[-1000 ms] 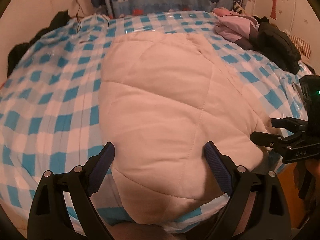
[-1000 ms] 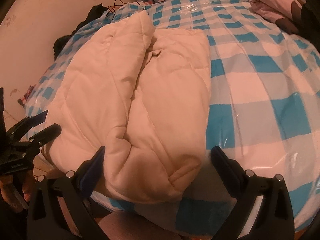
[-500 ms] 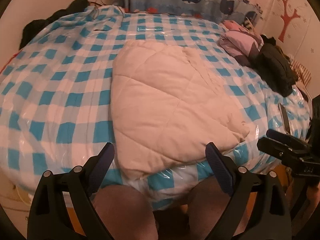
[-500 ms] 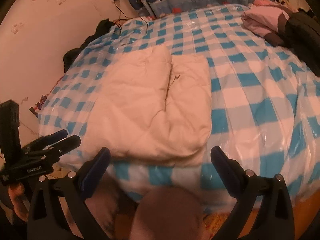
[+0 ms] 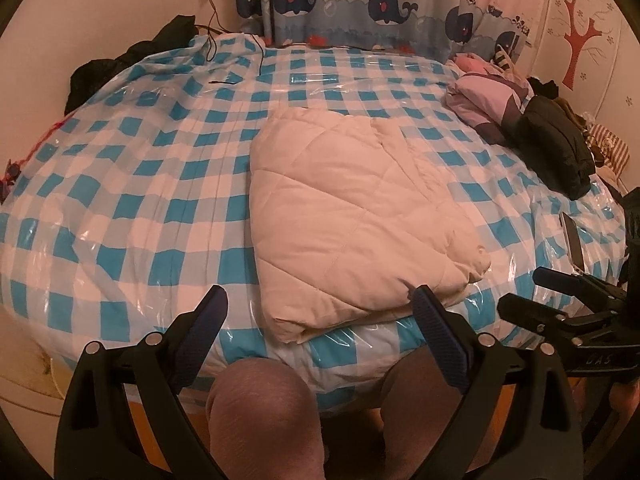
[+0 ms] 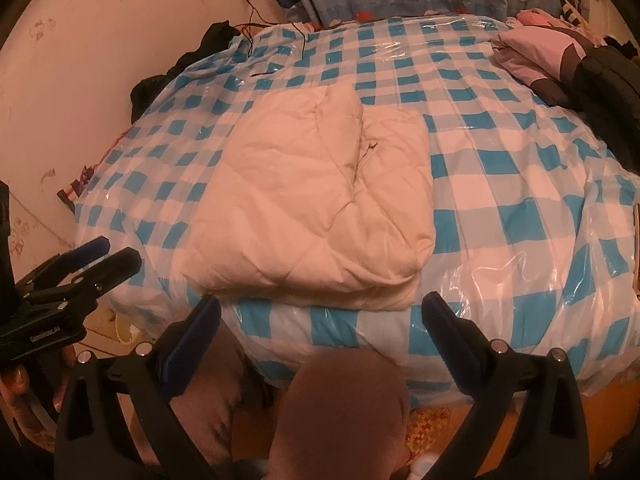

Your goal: Fold large clothes

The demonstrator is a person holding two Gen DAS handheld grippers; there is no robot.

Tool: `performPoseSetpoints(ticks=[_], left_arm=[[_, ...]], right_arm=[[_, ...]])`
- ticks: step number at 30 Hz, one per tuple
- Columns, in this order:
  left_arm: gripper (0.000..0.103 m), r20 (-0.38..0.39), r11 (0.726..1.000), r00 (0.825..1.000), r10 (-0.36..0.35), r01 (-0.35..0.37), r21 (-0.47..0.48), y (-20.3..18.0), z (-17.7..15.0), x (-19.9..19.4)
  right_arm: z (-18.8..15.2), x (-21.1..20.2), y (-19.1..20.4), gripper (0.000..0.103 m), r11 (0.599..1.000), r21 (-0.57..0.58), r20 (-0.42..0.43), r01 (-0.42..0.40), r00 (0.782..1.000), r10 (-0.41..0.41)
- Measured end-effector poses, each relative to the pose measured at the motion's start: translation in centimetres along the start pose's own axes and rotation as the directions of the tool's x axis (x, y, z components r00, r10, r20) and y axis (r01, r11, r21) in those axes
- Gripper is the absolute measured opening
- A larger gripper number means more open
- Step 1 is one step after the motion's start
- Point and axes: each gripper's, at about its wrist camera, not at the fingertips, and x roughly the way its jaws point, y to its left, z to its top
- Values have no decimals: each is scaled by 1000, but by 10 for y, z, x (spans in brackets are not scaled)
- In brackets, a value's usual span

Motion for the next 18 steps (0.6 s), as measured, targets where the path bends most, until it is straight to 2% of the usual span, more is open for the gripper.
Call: performPoseSetpoints(ticks=[18], left_arm=[[90,-80,1000,997,-10,9,-13,3,-10,17]], right_arm=[[-4,12,16,96,998,-40,-64,42,997,-44]])
